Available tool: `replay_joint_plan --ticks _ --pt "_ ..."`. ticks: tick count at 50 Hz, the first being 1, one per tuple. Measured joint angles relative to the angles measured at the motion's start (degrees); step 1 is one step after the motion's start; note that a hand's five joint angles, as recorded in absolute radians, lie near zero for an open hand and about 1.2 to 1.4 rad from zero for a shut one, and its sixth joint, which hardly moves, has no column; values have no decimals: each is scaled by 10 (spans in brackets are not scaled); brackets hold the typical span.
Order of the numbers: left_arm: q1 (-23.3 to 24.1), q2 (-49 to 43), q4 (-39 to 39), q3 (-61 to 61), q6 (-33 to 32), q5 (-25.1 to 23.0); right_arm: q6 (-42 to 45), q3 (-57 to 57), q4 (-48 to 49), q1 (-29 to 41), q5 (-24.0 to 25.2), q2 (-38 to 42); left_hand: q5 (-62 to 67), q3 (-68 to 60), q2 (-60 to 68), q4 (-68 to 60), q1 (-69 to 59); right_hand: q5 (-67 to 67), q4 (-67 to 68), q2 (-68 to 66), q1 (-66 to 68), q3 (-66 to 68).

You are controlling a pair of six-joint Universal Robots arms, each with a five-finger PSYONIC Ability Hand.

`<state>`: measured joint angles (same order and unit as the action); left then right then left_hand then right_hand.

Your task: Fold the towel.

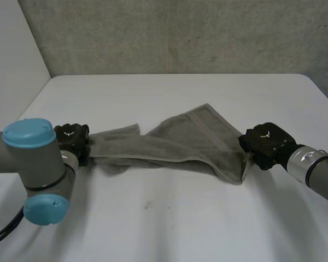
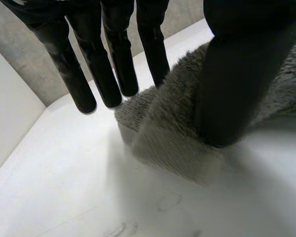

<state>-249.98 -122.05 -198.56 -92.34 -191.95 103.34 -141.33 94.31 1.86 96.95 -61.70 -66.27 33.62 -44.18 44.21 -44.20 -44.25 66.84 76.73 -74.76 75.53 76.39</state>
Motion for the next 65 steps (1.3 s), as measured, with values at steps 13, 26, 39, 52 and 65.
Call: replay_joint_plan --ticks 13,26,39,52,65 --pt "-3 45 -5 -13 -2 -26 1 -11 -5 -1 0 -12 245 -247 250 -250 -228 0 0 0 0 0" --pt "-10 290 131 13 -9 -58 -11 -156 -135 -65 -3 -171 250 -253 255 -255 -235 0 0 0 0 0" --pt "-14 390 362 149 -9 -94 -5 -352 -337 -121 24 -240 250 -253 255 -256 -235 0 0 0 0 0" --pt "-12 230 414 171 -5 -95 44 -364 -378 -101 36 -106 250 -254 255 -256 -235 0 0 0 0 0" --pt "-7 -31 389 422 -4 -97 37 -567 -319 1 -71 129 250 -254 256 -256 -235 0 0 0 0 0"
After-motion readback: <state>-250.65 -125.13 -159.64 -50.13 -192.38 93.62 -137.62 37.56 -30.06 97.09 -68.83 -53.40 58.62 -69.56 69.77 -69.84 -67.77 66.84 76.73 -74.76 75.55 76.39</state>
